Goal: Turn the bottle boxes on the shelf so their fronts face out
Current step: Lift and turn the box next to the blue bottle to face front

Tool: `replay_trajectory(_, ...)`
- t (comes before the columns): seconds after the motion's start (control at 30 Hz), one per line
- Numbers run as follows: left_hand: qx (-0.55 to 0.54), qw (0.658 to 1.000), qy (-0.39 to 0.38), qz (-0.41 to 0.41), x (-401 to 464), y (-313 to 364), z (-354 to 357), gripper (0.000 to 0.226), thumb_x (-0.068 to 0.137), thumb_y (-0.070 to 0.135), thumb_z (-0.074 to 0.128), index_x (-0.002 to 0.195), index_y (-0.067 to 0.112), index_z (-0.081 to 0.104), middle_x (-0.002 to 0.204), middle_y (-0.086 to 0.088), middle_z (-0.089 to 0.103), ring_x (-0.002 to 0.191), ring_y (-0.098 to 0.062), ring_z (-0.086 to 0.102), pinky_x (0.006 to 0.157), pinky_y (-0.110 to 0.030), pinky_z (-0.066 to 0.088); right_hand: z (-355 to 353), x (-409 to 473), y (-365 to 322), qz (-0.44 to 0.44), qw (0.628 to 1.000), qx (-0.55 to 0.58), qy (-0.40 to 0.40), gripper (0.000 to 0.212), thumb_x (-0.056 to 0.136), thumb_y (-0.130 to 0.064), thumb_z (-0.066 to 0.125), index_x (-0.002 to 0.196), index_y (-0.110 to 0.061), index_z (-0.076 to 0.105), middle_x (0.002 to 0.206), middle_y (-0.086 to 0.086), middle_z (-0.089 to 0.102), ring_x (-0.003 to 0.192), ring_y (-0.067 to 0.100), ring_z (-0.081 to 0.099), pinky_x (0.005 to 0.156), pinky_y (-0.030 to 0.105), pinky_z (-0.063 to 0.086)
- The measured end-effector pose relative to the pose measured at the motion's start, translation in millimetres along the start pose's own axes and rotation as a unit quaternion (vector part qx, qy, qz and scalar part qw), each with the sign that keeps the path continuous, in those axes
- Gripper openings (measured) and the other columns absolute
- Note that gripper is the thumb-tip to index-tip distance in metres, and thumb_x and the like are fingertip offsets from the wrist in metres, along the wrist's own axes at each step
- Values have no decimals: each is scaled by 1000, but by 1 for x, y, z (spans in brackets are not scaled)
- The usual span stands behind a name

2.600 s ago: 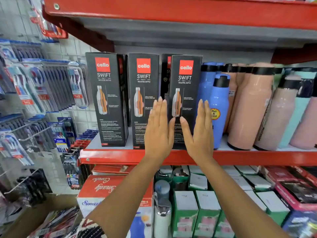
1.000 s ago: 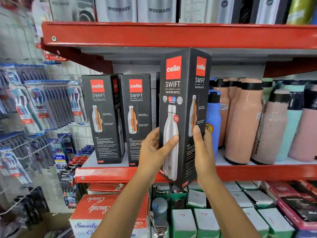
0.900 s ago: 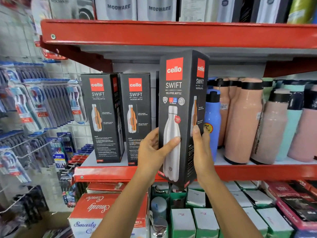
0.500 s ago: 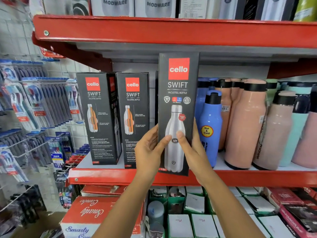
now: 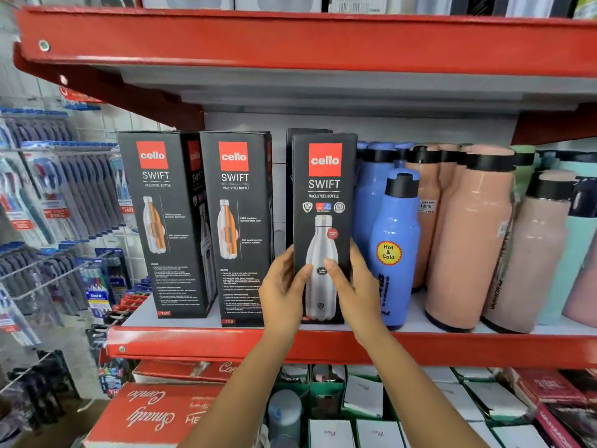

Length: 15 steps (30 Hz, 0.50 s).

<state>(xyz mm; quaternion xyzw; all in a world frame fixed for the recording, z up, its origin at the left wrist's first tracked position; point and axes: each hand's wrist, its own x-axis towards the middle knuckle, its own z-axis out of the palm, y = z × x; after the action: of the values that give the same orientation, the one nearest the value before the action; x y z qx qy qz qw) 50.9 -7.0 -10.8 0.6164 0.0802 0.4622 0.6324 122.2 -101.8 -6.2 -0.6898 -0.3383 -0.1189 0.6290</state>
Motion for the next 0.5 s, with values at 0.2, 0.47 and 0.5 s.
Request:
replay_trajectory(0.2,12,1000,-11,-18,5,-8,-1,43,90,9,67,131,12,56,137,-5,60,129,-13,55,109,-29,44,4,1,3,21,1000,-13,12,59,99,-26,56,154,-23,34,138,-9,60,110,-18,54,95,2,38)
replay_trajectory(0.47,34,997,-58,-49,-3,13,-12,48,100,30,51,145,16,44,144,8,49,128,1,44,99,-5,35,6,-12,-11,47,996,36,61,60,97,-36,56,153,-21,37,154,-10,42,137,-3,38,107,4,30)
replay_trajectory(0.5,38,996,-66,-46,-7,16,-15,48,100,32,50,145,18,44,142,12,49,126,3,43,94,1,34,7,-16,-16,45,995,49,77,58,99,-33,54,152,-19,38,154,-9,43,134,-7,37,100,-4,27)
